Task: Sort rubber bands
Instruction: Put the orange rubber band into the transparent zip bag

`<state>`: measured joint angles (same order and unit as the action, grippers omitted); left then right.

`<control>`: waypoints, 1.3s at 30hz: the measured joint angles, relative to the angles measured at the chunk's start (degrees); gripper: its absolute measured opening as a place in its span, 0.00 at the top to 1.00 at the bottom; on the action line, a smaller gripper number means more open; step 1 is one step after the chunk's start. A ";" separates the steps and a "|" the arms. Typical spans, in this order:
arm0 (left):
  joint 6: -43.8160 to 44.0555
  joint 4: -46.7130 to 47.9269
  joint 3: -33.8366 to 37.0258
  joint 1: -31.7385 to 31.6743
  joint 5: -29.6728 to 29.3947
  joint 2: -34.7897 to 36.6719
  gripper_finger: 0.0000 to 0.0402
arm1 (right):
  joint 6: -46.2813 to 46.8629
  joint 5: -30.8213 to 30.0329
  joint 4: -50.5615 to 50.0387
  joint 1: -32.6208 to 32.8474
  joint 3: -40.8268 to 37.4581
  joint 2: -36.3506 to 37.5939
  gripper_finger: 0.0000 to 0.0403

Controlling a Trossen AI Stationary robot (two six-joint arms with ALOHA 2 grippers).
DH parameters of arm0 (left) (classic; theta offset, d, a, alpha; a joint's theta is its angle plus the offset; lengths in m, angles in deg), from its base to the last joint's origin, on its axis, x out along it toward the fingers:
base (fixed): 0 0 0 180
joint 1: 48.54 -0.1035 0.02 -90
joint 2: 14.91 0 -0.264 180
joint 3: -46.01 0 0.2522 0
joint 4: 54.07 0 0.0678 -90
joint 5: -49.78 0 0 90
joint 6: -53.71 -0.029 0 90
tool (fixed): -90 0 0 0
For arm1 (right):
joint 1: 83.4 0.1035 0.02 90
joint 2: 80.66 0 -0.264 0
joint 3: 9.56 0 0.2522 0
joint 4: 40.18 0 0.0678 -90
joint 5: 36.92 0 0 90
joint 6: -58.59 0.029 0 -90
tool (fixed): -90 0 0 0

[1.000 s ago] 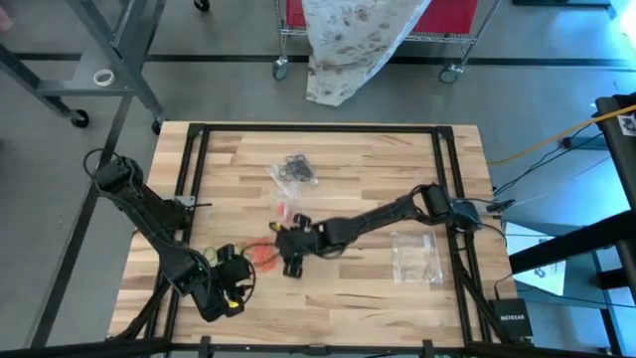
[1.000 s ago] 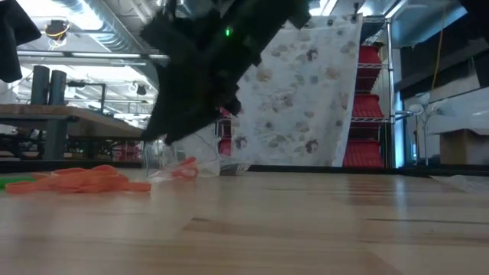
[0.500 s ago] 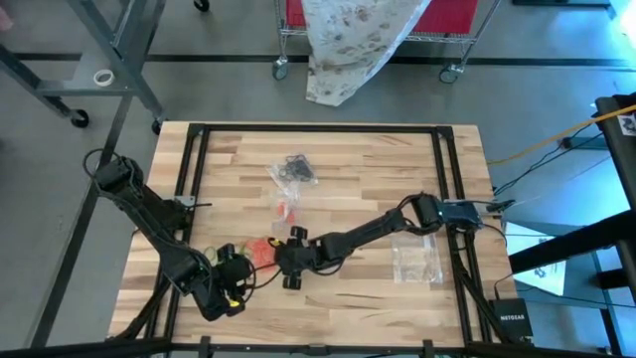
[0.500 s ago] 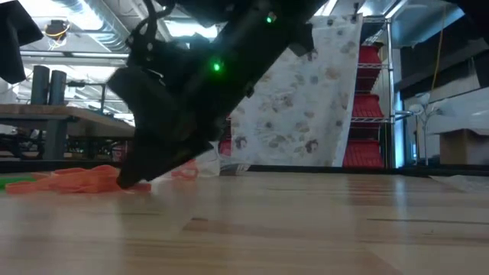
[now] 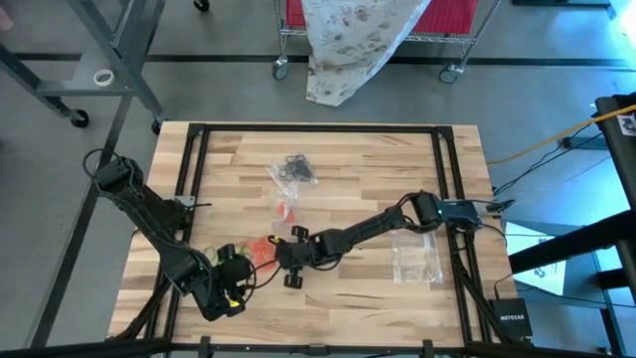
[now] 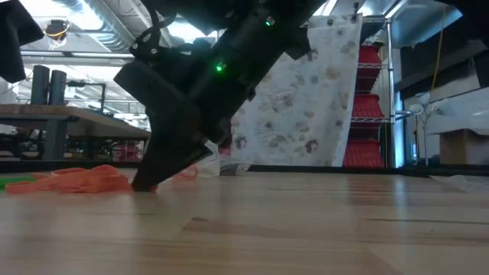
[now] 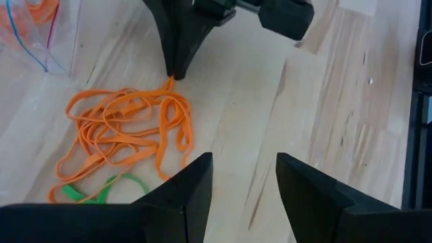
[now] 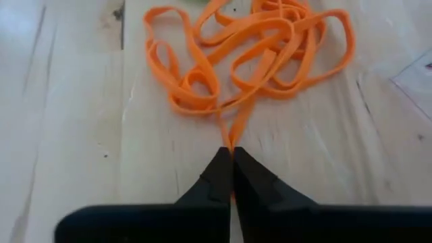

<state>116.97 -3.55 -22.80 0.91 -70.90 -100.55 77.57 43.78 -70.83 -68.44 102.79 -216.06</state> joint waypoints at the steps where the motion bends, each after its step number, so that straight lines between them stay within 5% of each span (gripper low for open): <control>1: 0.23 -0.05 0.00 0.00 0.01 0.00 0.61 | -0.05 -0.61 -0.25 0.06 0.02 0.04 0.98; 9: 1.14 -0.06 0.00 0.05 0.03 0.02 0.61 | 0.06 -3.23 -9.58 0.02 -0.31 4.84 1.00; 17: 1.08 0.01 0.00 -0.01 0.25 0.02 0.61 | 3.56 -15.67 -19.04 -1.27 -0.22 10.42 1.00; 39: -0.28 -0.21 0.00 -0.04 0.25 0.02 0.61 | 8.92 -16.11 -6.80 -6.14 -1.18 8.41 1.00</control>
<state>116.69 -3.75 -22.80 0.87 -70.65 -100.53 86.49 27.67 -77.64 -74.58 101.61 -207.64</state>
